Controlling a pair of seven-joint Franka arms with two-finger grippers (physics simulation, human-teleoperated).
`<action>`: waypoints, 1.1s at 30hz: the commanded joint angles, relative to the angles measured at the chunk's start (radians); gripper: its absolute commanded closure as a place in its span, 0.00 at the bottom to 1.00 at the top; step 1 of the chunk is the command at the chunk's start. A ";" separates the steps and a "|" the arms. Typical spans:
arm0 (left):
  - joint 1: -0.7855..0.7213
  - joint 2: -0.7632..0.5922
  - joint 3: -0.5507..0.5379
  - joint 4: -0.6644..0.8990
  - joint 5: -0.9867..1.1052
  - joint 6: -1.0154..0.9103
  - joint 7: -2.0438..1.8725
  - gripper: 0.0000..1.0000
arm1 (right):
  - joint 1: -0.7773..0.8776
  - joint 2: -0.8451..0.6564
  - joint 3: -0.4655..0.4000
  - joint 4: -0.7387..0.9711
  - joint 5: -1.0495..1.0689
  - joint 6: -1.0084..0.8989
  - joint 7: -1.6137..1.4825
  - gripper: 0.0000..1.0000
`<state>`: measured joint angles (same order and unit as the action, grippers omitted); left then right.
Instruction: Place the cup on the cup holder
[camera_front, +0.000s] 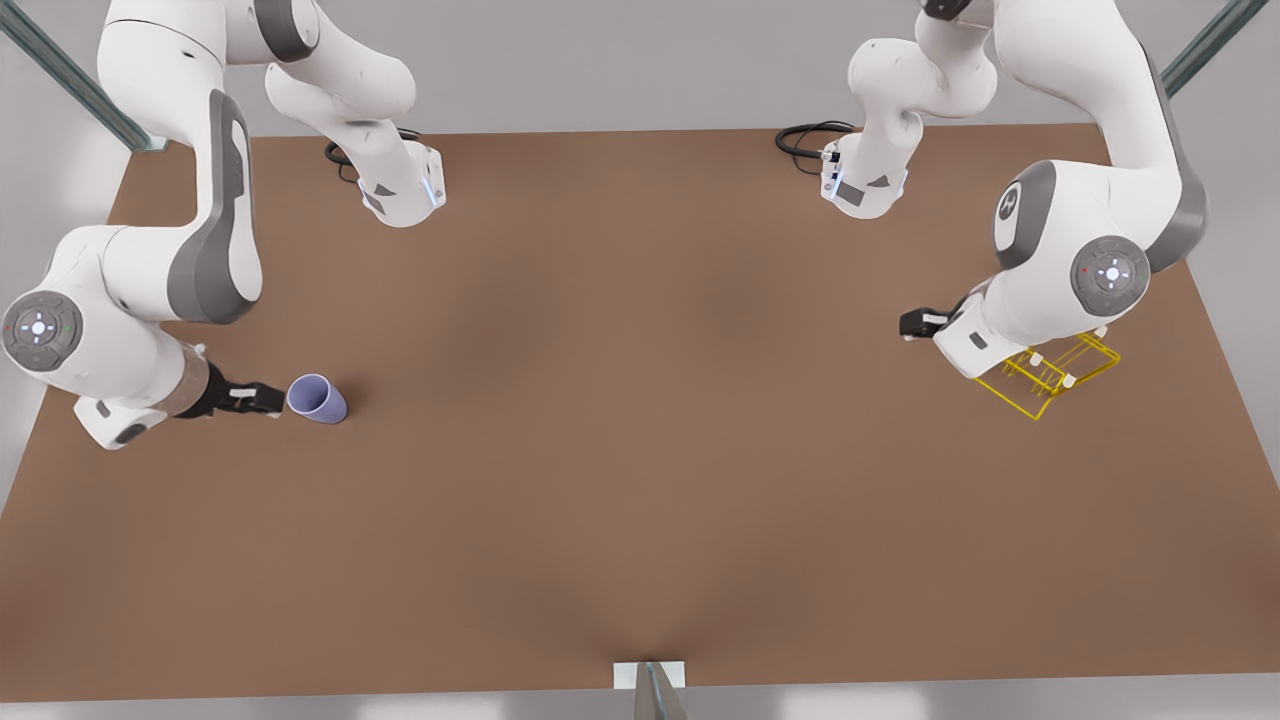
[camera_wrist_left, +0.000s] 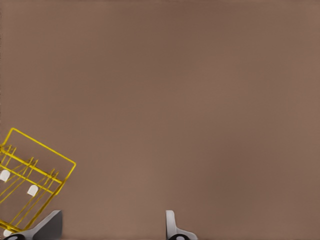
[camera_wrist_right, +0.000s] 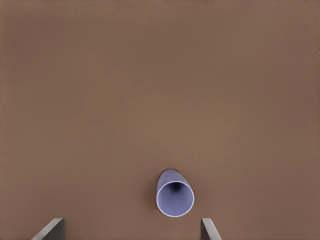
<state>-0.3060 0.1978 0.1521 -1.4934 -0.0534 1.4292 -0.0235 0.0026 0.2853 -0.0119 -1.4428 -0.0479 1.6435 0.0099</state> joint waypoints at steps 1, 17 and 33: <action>0.001 0.003 0.004 0.001 0.010 -0.001 -0.021 0.00 | 0.002 -0.002 0.001 0.001 0.000 0.075 0.013 0.00; 0.008 0.048 0.007 -0.034 0.012 -0.041 -0.036 0.00 | 0.030 -0.100 0.030 -0.462 0.014 0.360 0.015 0.00; 0.007 0.052 0.006 -0.047 0.012 -0.042 -0.036 0.00 | -0.052 -0.068 0.021 -0.666 0.006 0.598 -0.001 0.00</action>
<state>-0.2992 0.2504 0.1578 -1.5405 -0.0419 1.3887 -0.0537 -0.0455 0.2146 0.0096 -2.1067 -0.0416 2.1484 0.0210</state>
